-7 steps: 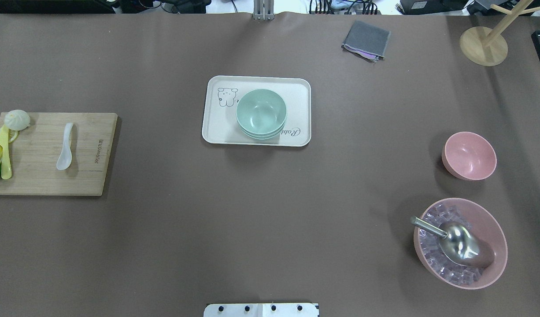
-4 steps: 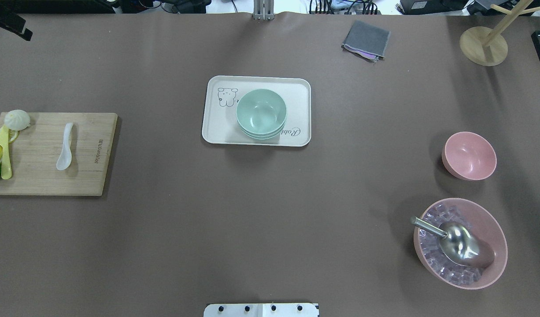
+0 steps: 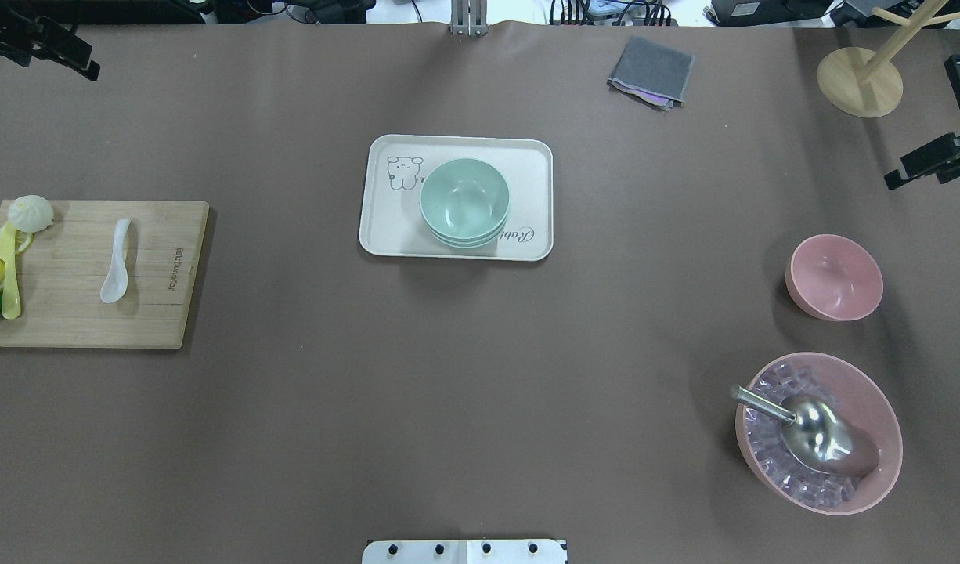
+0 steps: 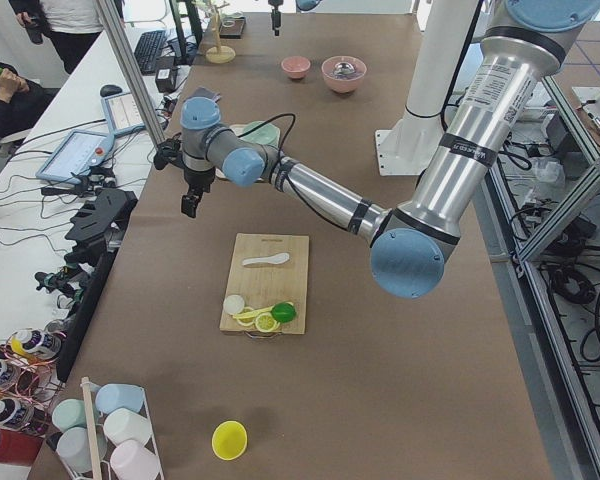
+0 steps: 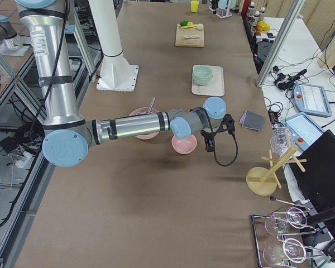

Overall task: Stack pink bowl on green and place spoon
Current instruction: 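Reach right gripper to pink bowl rim while left arm nears cutting board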

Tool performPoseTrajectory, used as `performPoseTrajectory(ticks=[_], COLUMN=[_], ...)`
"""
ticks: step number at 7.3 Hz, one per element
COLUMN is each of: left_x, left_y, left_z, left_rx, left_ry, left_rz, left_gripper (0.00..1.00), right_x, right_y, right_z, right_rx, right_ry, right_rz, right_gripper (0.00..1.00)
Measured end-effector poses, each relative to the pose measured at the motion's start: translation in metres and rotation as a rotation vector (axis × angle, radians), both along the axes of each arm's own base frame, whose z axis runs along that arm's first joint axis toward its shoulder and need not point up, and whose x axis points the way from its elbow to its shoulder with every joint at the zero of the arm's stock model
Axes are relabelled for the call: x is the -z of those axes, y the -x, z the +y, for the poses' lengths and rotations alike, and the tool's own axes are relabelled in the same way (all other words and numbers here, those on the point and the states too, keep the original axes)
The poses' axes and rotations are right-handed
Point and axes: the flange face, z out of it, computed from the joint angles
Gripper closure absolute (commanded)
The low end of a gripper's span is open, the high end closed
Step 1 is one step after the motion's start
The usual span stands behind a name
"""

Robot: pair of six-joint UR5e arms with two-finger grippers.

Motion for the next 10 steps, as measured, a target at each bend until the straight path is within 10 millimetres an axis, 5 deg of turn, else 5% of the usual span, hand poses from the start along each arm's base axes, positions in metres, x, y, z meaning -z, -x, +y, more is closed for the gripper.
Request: performPoseTrajectory(ticks=[3, 4, 5, 10], left_x=[-0.007, -0.009, -0.009, -0.016], left_y=[0.001, 0.001, 0.001, 0.0], left_z=[0.0, 0.0, 0.0, -0.002], left_rx=[0.079, 0.087, 0.087, 0.081], left_ry=[0.025, 0.028, 0.024, 0.029], left_rz=[0.032, 0.033, 0.033, 0.031], left_gripper=[0.02, 0.02, 0.02, 0.02], right_x=[-0.053, -0.062, -0.067, -0.083], right_y=[0.035, 0.046, 0.056, 0.063], right_z=[0.041, 0.057, 0.068, 0.08], right_rx=[-0.023, -0.021, -0.011, 0.002], right_ry=[0.021, 0.036, 0.044, 0.059], right_rz=[-0.058, -0.072, -0.08, -0.071], right_gripper=[0.0, 0.35, 0.99, 1.0])
